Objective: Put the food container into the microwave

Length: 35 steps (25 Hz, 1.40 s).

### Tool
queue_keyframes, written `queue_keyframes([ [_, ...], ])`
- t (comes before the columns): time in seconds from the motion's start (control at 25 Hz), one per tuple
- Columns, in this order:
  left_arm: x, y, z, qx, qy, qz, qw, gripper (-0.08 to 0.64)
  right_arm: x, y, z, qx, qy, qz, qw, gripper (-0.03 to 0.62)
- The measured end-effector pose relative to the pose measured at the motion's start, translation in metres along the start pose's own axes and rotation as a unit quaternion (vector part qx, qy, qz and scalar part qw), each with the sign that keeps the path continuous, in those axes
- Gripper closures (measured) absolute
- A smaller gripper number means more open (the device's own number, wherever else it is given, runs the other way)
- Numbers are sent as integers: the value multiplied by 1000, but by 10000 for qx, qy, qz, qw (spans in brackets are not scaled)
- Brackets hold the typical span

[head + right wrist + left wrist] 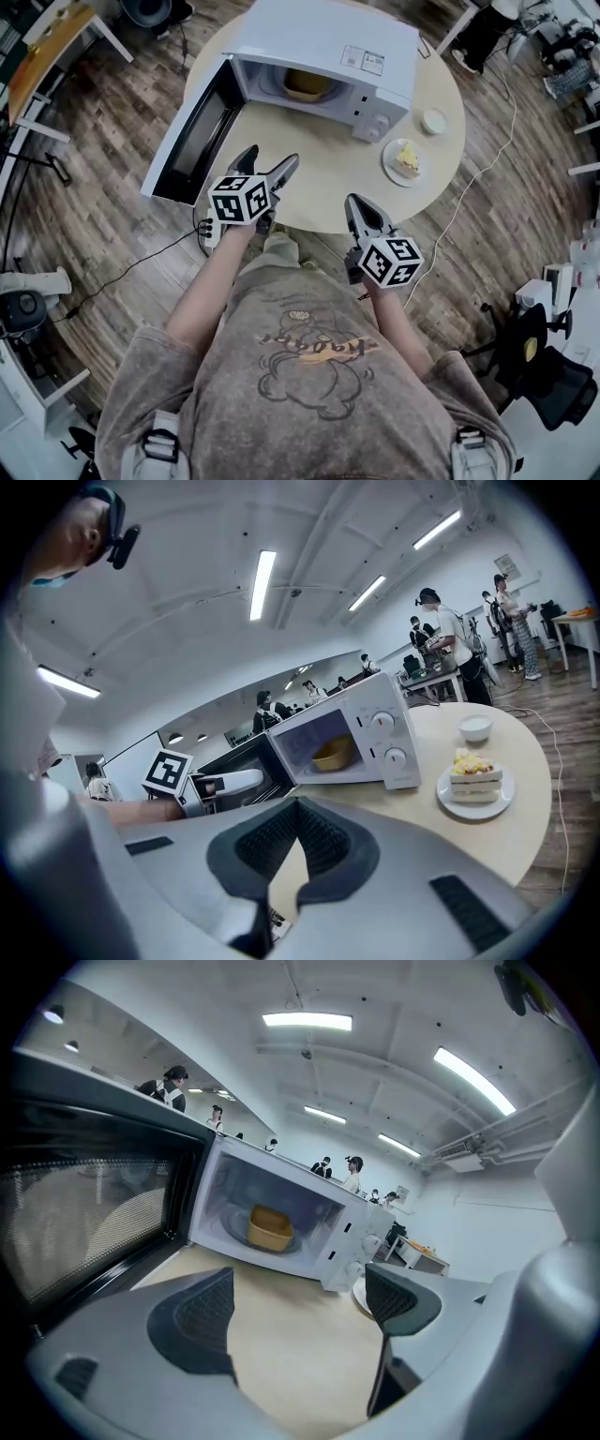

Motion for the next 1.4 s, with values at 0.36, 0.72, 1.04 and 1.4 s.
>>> queue_keyframes([
  [0.36,-50,4,3,-45,-35,120,9999,130,-2,-5,-25,-195,148,-35,9997,592],
  [0.72,-89,8,-3,330,-253,141,9990,131,5,0,-52,-396,-43,147,9991,592],
  [1.04,-104,2,-4,578,-651,63,9962,133,1,-8,-64,-467,-244,175,9985,592],
  [1.4,-130,-6,-21,619,-584,207,9962,190,-3,-13,-75,-667,-409,232,9967,592],
])
Point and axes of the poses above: the fingertips, and each gripper's own axes: x forward along the fingers, z to its right, y out of its top, the point moved 7 cm from there along -x, backward along the fingers, and after that the axes turned 3 degrees about z, right-handed, at the moved point
